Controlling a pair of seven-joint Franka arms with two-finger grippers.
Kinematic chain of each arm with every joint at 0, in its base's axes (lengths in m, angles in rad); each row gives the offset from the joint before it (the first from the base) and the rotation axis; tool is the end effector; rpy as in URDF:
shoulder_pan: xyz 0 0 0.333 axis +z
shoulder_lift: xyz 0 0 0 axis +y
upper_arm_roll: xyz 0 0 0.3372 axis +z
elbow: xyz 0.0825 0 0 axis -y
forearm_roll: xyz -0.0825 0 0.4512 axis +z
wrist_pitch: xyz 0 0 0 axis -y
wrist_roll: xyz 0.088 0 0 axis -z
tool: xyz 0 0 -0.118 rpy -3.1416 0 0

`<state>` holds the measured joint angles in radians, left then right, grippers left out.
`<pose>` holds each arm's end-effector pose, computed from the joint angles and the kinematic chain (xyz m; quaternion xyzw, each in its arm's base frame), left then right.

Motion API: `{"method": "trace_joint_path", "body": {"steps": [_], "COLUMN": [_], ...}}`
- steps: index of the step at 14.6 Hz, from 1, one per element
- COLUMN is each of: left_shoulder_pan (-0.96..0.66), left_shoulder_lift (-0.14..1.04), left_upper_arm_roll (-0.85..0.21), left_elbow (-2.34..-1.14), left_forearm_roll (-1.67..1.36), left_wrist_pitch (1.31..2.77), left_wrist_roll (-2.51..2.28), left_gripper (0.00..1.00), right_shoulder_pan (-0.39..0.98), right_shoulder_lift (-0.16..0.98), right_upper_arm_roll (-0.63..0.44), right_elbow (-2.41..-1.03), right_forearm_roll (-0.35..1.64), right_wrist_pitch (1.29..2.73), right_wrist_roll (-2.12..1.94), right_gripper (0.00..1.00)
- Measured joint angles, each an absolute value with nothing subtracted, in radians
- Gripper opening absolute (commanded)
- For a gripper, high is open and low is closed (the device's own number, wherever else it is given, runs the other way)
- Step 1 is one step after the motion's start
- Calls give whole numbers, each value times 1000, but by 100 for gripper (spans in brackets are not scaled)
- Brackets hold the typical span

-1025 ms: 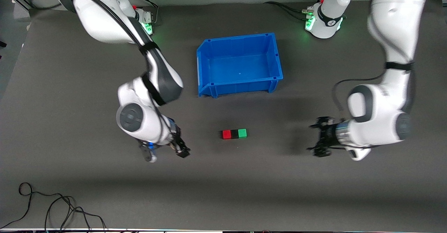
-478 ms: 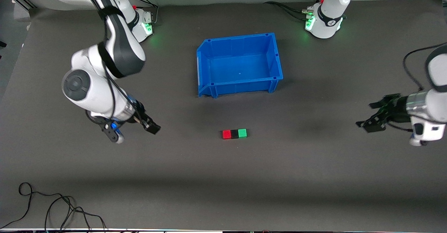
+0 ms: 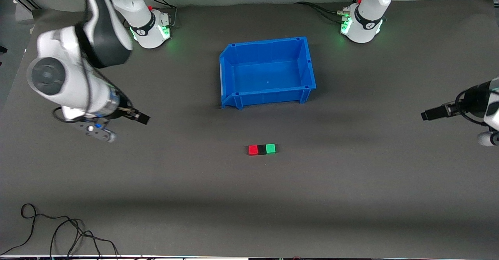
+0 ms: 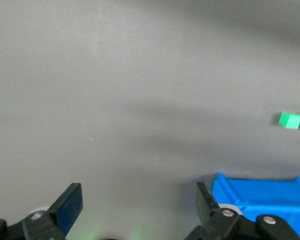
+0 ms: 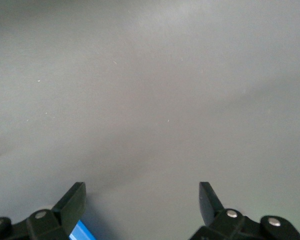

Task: Attach green and red cubes to black cube

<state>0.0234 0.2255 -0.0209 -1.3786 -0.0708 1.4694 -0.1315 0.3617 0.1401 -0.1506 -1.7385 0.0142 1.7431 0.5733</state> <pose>0.6809 -0.0057 0.5823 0.9949 0.0657 -0.0695 0.0333 0.6392 0.1423 0.4695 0.9811 -0.1813 -0.0604 0.0289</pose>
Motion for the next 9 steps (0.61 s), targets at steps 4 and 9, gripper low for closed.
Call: {"method": "trace_joint_path", "body": {"steps": [4,9], "left_shoulder_pan": [-1,-27], "left_shoulder_lift": [183,90], "left_upper_arm_roll": [-26,-29], "left_elbow": [-1381,-1518], "left_forearm_roll": [-31,-21], "left_wrist_pitch": [1476,1565], "left_wrist_roll": [-30,-22], "left_gripper": [100,100], "right_shoulder_pan": [193,118], "right_shoulder_lift": [60,-32], "right_upper_arm_roll": [-29,-14], "right_elbow": [-1737,-1735], "right_forearm_roll": [3,-43], "right_wrist_pitch": [1735,1707], "right_wrist_roll": [400,184], "right_gripper": [100,100]}}
